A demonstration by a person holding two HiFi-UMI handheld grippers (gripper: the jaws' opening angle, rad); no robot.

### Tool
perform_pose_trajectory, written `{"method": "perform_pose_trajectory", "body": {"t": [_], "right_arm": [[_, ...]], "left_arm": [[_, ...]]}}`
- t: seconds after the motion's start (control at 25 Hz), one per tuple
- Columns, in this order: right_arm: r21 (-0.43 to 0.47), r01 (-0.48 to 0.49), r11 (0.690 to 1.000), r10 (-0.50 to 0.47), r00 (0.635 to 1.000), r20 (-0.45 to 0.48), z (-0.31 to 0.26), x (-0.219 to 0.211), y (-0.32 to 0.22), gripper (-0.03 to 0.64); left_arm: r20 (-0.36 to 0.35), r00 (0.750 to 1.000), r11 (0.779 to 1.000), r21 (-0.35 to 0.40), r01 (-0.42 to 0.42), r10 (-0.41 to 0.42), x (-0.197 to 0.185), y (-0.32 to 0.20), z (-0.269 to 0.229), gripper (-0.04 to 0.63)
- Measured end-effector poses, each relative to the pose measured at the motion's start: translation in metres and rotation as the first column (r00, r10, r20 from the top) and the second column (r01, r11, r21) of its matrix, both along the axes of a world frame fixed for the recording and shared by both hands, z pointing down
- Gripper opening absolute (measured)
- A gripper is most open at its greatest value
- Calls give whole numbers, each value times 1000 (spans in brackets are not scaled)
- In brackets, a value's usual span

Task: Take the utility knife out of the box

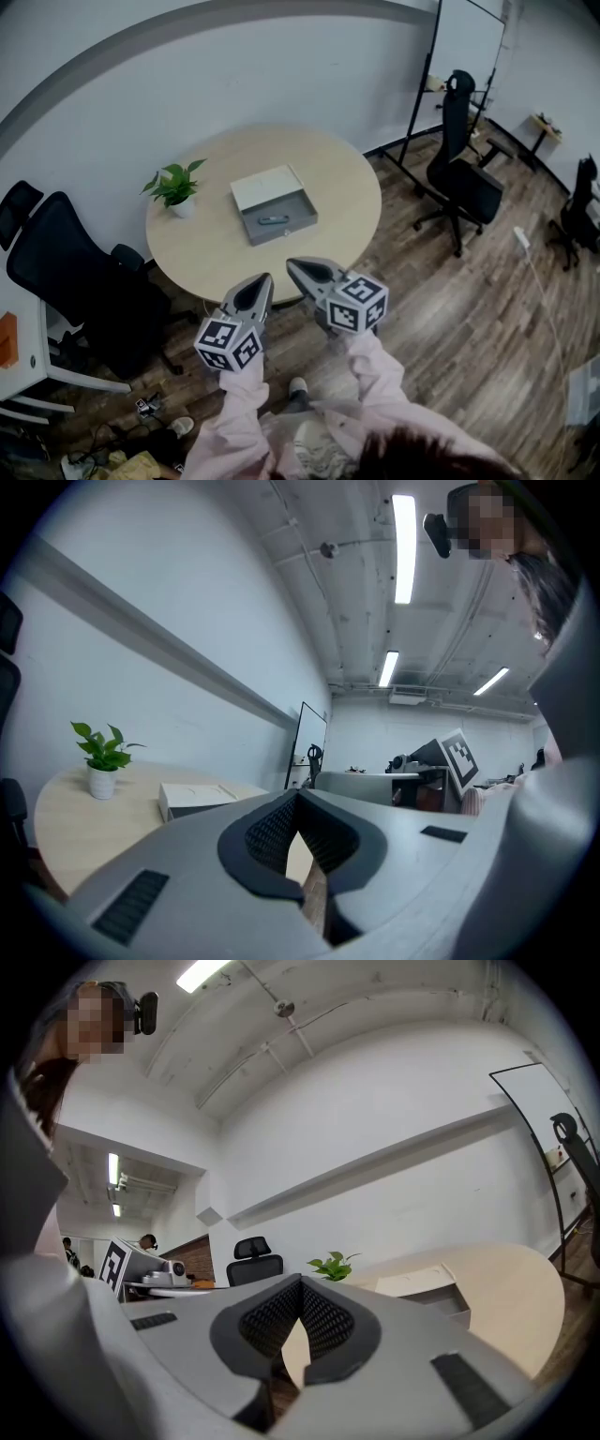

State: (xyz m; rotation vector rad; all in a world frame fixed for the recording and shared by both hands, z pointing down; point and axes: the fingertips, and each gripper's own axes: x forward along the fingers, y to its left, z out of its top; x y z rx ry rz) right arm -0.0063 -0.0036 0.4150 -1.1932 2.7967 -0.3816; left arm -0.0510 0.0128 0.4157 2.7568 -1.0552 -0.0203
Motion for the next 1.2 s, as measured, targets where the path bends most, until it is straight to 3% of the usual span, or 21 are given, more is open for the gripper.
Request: {"method": "perform_pose_trajectory", "body": {"t": [1.2], "right_arm": [[-30, -69, 997, 69, 998, 10, 20, -7, -87, -3]], "left_arm": [[8, 997, 997, -21, -80, 80, -11, -94, 16, 6]]}}
